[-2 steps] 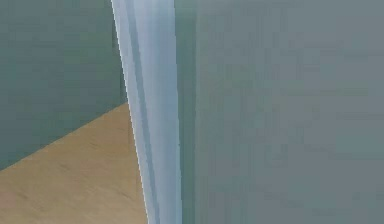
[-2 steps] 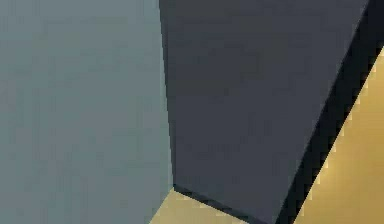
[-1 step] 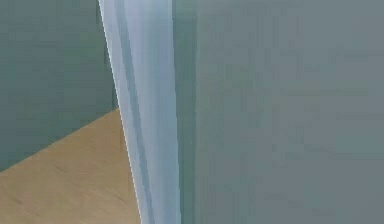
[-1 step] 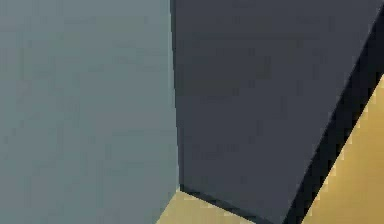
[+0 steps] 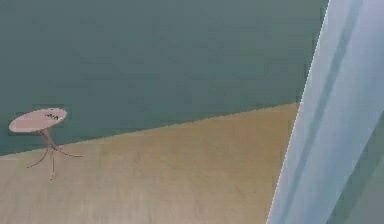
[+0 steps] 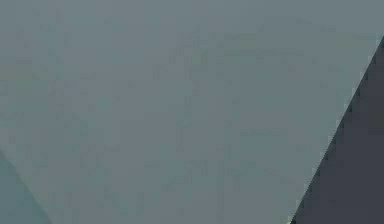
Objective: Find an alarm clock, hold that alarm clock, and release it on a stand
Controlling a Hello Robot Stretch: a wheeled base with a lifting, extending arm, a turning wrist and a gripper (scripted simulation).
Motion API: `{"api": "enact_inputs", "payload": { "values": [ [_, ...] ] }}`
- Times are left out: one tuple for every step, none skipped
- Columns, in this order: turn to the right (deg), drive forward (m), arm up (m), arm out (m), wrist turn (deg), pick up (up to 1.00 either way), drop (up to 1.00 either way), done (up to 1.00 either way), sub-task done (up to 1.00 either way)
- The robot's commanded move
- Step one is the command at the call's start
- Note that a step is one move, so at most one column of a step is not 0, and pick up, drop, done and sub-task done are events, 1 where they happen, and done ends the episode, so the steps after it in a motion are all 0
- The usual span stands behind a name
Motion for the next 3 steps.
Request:
{"api": "enact_inputs", "payload": {
  "values": [
    [-15.0, 0.00, 0.00, 0.00, 0.0, 0.00, 0.00, 0.00, 0.00],
    [0.0, 0.45, 0.00, 0.00, 0.0, 0.00, 0.00, 0.00, 0.00],
    [45.0, 0.00, 0.00, 0.00, 0.0, 0.00, 0.00, 0.00, 0.00]
  ]
}}
